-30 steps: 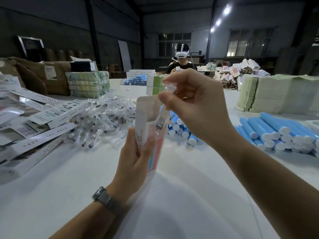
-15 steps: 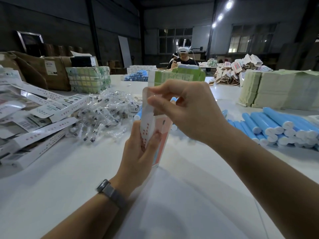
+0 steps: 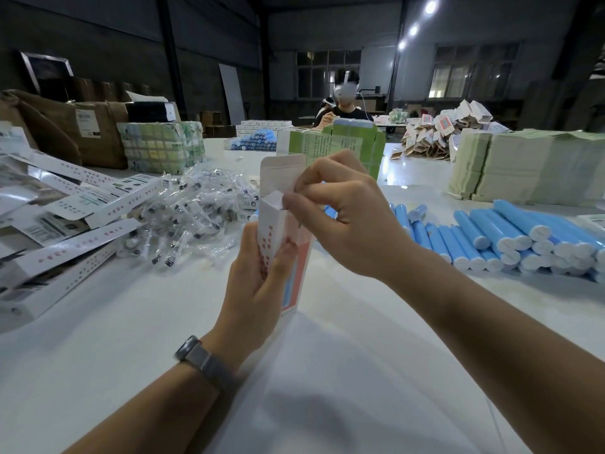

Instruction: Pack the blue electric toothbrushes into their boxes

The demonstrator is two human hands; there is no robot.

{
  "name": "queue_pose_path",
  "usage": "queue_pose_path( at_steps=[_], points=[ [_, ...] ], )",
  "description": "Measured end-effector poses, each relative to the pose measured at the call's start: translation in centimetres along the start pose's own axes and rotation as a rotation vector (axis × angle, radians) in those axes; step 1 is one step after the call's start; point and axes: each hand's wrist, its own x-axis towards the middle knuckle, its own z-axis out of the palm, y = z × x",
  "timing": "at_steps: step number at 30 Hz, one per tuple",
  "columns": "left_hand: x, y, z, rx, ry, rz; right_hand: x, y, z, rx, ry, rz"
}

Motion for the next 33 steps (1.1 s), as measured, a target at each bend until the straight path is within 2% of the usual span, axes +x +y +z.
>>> queue_pose_path(
  at_steps=[3, 5, 8, 11, 16, 18, 23, 26, 33],
  points=[
    [0.0, 0.4, 0.0, -0.026, 0.003, -0.009, -0.2, 0.0, 0.2, -0.02, -0.008, -0.027],
    [0.1, 0.8, 0.1, -0.069, -0.013, -0.032, -0.4, 0.0, 0.5, -0.051, 0.051, -0.024],
    [0.1, 1.2, 0.2, -0.124, -0.04, -0.055, -0.9, -0.3, 1.4, -0.024, 0.156, 0.087],
    [0.1, 1.4, 0.3, -0.18, -0.04, -0.061, -1.1, -0.4, 1.9, 0.046, 0.139, 0.188],
    [0.4, 1.8, -0.1, -0.178, -0.051, -0.033, -1.3, -0.2, 1.8, 0.098, 0.07, 0.169],
    [0.6, 2.0, -0.2, -0.167, -0.055, -0.029, -1.2, -0.5, 2.0, 0.17, 0.061, 0.187],
    [0.5, 2.7, -0.5, -0.091, -0.065, 0.064, -1.7, -1.5, 2.0, 0.566, 0.135, 0.279],
    [0.2, 3.1, -0.2, -0.103, -0.082, 0.13, -3.0, -1.5, 1.5, 0.637, 0.129, 0.281],
    [-0.5, 3.4, 0.2, -0.201, -0.053, 0.126, -3.6, -1.9, 1.4, 0.603, 0.133, 0.295]
  ],
)
